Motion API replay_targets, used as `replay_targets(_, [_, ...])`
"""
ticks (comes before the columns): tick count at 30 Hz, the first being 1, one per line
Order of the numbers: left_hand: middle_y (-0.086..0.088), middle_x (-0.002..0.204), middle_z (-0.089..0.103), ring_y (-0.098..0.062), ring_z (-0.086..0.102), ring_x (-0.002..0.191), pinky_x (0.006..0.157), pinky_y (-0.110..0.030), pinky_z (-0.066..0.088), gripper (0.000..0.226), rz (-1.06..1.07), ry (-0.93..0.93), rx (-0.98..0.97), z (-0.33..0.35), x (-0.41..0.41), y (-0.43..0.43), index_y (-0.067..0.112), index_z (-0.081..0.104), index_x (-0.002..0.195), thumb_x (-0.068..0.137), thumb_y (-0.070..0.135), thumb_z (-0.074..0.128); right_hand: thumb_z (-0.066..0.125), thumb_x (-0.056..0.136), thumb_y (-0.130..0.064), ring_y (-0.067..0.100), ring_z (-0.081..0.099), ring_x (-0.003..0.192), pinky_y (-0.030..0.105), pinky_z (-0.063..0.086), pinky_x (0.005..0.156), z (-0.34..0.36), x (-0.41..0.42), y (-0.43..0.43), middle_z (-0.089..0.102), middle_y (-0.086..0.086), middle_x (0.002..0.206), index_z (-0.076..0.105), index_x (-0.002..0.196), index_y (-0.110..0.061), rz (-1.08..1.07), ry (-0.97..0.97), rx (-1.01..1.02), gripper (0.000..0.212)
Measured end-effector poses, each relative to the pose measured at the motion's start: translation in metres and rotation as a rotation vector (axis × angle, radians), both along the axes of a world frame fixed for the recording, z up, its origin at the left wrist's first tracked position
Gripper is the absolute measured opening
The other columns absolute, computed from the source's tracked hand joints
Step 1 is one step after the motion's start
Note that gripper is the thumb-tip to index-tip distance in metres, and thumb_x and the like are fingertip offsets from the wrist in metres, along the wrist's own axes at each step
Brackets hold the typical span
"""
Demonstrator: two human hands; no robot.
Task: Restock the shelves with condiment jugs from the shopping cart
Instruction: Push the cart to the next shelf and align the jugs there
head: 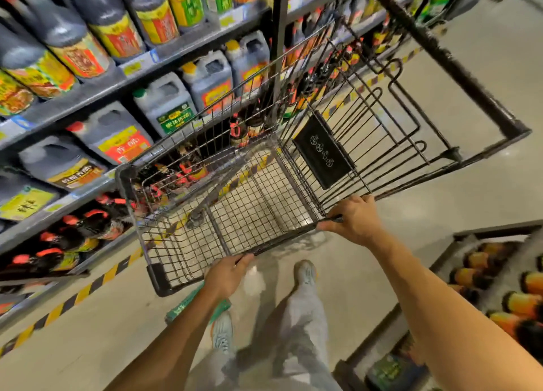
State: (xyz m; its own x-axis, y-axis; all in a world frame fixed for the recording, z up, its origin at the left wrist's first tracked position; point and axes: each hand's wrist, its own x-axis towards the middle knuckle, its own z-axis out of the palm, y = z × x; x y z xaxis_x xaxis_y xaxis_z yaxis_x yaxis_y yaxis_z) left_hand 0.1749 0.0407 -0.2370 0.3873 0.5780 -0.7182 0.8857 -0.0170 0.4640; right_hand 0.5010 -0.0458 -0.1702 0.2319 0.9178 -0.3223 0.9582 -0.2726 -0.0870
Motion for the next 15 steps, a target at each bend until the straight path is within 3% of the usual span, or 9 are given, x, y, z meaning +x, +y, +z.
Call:
replay_targets(3, [-0.001, 0.137, 0.063, -0.023, 0.056, 0.127, 0.106, -0.034, 0.04, 0.064, 0.015, 0.017, 0.019, 0.01, 0.042, 0.001, 0.029, 0.064, 0.131, 0.094, 0.071, 0.034, -0.021, 0.048, -0.101, 0.02, 0.055, 0.103, 0.038, 0.027, 0.084, 0.003, 0.037, 0.005, 0.069, -0.006, 0.098, 0.075, 0.103, -0.031, 0.02, -0.027, -0.028, 0.131])
replay_targets(6, [0.003, 0.138, 0.062, -0.022, 0.055, 0.129, 0.112, -0.045, 0.036, 0.089, 0.049, 0.036, 0.012, 0.01, 0.077, 0.005, 0.035, 0.064, 0.13, 0.074, 0.089, 0.021, -0.018, 0.048, -0.101, 0.022, 0.055, 0.107, 0.041, 0.033, 0.093, 0.006, 0.074, 0.011, 0.069, -0.002, 0.102, 0.075, 0.106, -0.028, 0.017, -0.019, -0.09, 0.132])
replay_targets(8, [0.004, 0.137, 0.063, -0.022, 0.055, 0.129, 0.112, -0.046, 0.036, 0.092, 0.054, 0.038, 0.022, 0.003, 0.099, 0.005, 0.037, 0.064, 0.13, 0.07, 0.09, 0.018, 0.001, 0.061, -0.099, 0.024, 0.055, 0.111, 0.043, 0.034, 0.098, 0.011, 0.098, 0.014, 0.069, -0.001, 0.106, 0.074, 0.11, -0.027, 0.02, -0.021, -0.145, 0.113])
replay_targets(11, [0.006, 0.13, 0.068, -0.02, 0.061, 0.121, 0.107, -0.044, 0.041, 0.079, 0.065, 0.029, 0.1, 0.007, 0.134, 0.003, 0.04, 0.066, 0.125, 0.077, 0.085, 0.023, 0.035, 0.08, -0.086, 0.023, 0.054, 0.115, 0.045, 0.035, 0.102, 0.014, 0.129, 0.018, 0.069, 0.0, 0.108, 0.073, 0.11, -0.028, 0.001, 0.006, -0.196, 0.075])
replay_targets(15, [0.006, 0.126, 0.07, -0.021, 0.063, 0.116, 0.097, -0.036, 0.04, 0.052, 0.019, 0.068, 0.228, 0.012, 0.174, -0.001, 0.04, 0.068, 0.123, 0.094, 0.068, 0.035, 0.037, 0.079, -0.086, 0.023, 0.057, 0.11, 0.043, 0.035, 0.097, 0.014, 0.165, 0.021, 0.07, -0.002, 0.102, 0.075, 0.105, -0.03, -0.009, 0.002, -0.166, 0.073])
